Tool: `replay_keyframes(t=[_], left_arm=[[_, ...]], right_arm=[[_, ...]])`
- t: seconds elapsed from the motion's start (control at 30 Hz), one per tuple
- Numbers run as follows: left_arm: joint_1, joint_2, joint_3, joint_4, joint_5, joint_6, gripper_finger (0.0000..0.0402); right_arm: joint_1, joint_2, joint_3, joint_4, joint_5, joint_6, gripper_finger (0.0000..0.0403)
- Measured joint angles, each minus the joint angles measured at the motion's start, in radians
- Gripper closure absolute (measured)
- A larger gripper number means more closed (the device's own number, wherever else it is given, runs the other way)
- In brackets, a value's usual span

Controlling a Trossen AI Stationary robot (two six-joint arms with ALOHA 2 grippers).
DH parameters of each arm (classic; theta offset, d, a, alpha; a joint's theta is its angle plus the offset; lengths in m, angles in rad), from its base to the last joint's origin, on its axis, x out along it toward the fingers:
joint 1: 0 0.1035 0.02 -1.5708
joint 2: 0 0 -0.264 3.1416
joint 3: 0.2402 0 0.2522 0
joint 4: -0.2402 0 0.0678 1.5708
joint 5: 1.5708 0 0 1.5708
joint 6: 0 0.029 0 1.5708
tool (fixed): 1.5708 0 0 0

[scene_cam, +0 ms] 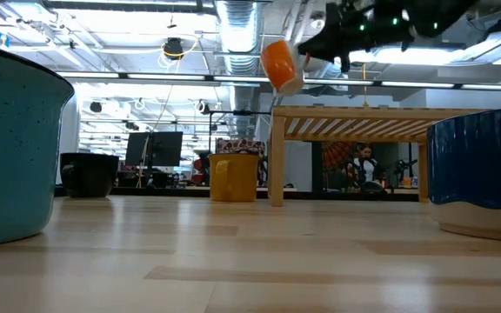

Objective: Place coffee mugs
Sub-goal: Put the orange mug on the shelf

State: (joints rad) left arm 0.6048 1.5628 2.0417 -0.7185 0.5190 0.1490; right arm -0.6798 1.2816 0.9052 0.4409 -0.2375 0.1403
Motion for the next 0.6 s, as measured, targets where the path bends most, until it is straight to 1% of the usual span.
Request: replay_keyframes(t=[0.07,0.13,0.27,0.37,0.47,0.6], left_arm=[[-0.006,-0.031,-0.059,0.076,0.0,-0.008,0.028],[-0.01,-0.064,-0.134,0.197,-0.001,-0.048,0.028],[-0.009,-0.132,-0.272,0.391,-0.008,-0.138,0.028],[-0.009,-0.171,-0.339,0.477,-0.01,-0.175,0.028],[-0.01,-0.196,-0.366,0.499,-0.011,-0.196,0.028],[-0.016,-0.208,-0.375,0.5,-0.035,-0.215,0.028]], right_arm=[[-0.005,0.032,-0.029,0.09,0.006,0.025,0.032],[-0.003,0.063,-0.05,0.154,0.034,0.037,0.032],[-0.001,0.127,-0.064,0.207,0.097,0.038,0.032],[-0.003,0.177,-0.066,0.243,0.115,0.036,0.032],[-0.002,0.212,-0.064,0.279,0.156,0.018,0.032],[-0.001,0.253,-0.064,0.299,0.183,0.0,0.032]])
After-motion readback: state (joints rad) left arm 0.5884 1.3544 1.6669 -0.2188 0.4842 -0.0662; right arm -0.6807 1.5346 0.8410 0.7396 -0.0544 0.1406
